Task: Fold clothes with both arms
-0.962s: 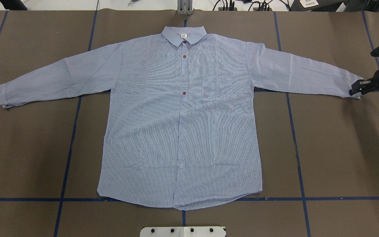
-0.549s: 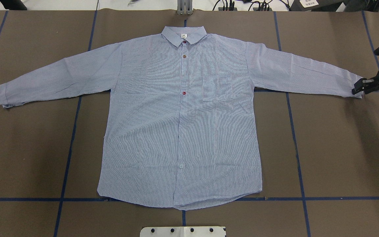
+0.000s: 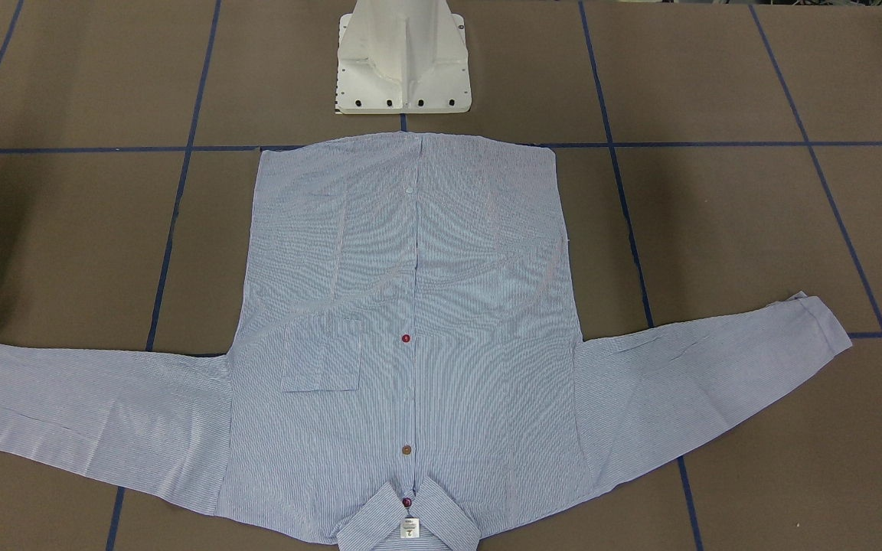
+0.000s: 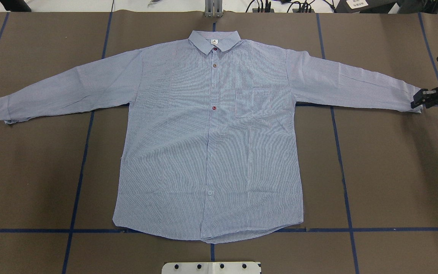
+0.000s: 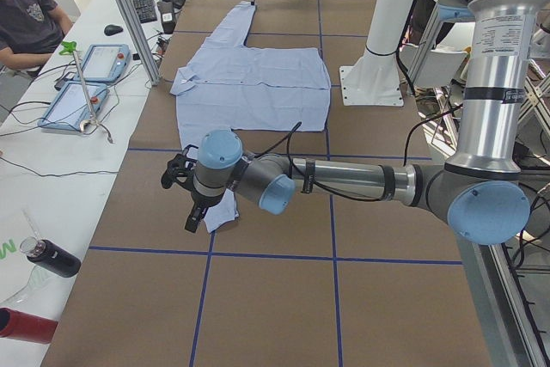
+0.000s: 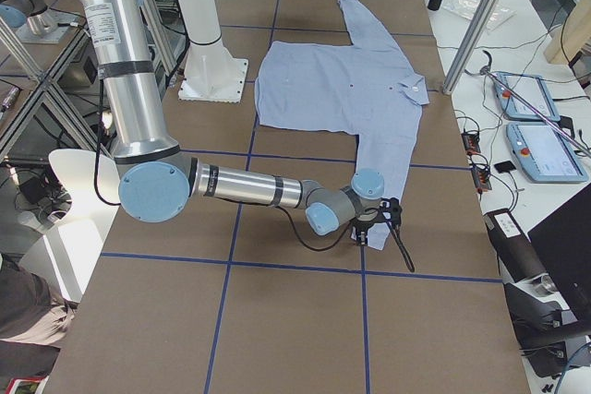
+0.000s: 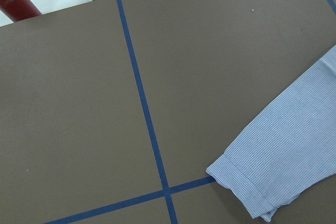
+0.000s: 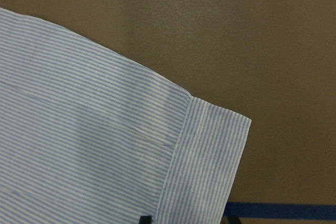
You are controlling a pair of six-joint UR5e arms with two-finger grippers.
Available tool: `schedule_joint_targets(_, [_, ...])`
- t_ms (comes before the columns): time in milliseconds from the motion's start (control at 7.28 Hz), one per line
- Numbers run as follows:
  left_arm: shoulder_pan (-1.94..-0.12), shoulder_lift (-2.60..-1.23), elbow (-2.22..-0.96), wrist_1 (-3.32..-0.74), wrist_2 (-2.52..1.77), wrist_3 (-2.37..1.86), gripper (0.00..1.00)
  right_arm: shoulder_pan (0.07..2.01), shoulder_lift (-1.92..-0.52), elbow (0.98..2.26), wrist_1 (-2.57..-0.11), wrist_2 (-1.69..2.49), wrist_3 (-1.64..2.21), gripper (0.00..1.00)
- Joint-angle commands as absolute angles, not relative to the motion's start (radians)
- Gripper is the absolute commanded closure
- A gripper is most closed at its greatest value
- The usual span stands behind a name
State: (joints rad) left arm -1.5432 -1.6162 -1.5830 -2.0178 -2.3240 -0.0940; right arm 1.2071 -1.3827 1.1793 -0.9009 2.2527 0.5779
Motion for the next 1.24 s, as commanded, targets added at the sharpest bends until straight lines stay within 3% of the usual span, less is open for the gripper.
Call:
schedule_joint_targets(0, [-1.543,-1.617,-1.583,-2.017,-2.324,-0.095,0.00,1.229,-1.365,1.183,-0.902,2.255,0.594,0.43])
schedule_joint_targets(1099, [-1.543,-1.620,-1.582,-2.019,-2.324,-0.095,0.00,1.227,-1.374,1.175,-0.907,2.240,0.607,0.41])
